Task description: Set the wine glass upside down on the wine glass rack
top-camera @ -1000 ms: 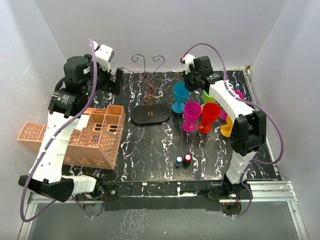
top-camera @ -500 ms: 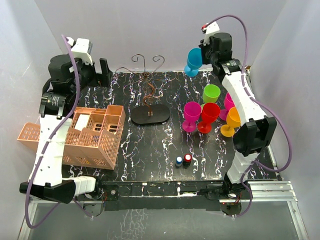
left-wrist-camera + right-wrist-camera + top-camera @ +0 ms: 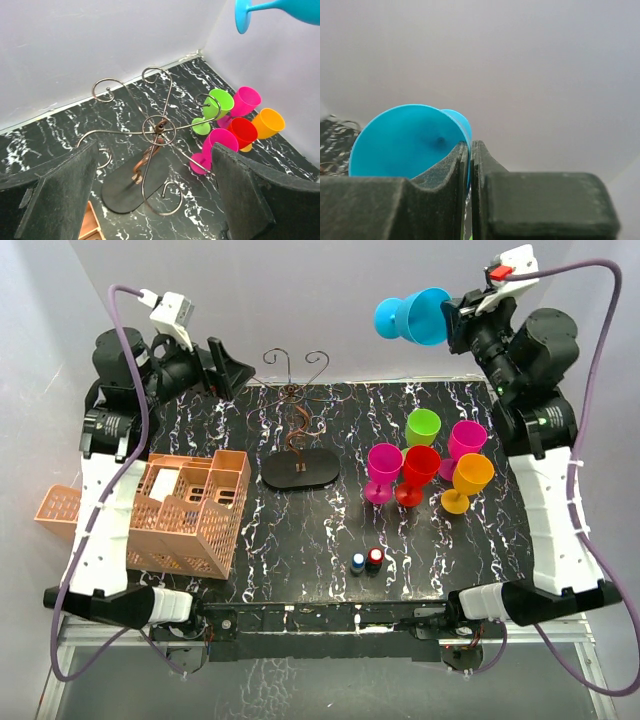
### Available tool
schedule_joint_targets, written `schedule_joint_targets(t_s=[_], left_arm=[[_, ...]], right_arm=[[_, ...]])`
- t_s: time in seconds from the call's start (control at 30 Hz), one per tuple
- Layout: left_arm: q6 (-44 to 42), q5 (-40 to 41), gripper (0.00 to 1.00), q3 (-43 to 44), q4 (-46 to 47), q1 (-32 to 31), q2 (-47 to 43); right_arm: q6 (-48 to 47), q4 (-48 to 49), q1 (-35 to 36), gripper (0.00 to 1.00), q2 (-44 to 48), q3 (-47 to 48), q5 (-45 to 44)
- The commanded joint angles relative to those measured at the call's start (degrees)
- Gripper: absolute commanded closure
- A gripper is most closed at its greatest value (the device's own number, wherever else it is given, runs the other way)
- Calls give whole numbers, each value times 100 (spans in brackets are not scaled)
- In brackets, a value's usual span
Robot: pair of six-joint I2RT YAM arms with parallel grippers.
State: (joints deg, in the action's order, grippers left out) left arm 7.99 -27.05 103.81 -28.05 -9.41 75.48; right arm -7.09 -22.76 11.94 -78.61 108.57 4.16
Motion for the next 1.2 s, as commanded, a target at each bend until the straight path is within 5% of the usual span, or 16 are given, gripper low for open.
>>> schedule_joint_targets(t_s=[0.0,0.2,0.5,1.17], left_arm=[[249,-671,9,273,400,-43,262],[966,-1274,9,634,914,-213,783],[1464,-940,10,1045,1105,-846,1368],[2132,-652,58,644,1281,-1172,1485]], right_arm=[[251,223,17,92,69,59,1085],[891,359,26,92,34,112,2049],[1571,521,56,92,-443,673,2811],[2042,771,108,92,-651,715,3396]])
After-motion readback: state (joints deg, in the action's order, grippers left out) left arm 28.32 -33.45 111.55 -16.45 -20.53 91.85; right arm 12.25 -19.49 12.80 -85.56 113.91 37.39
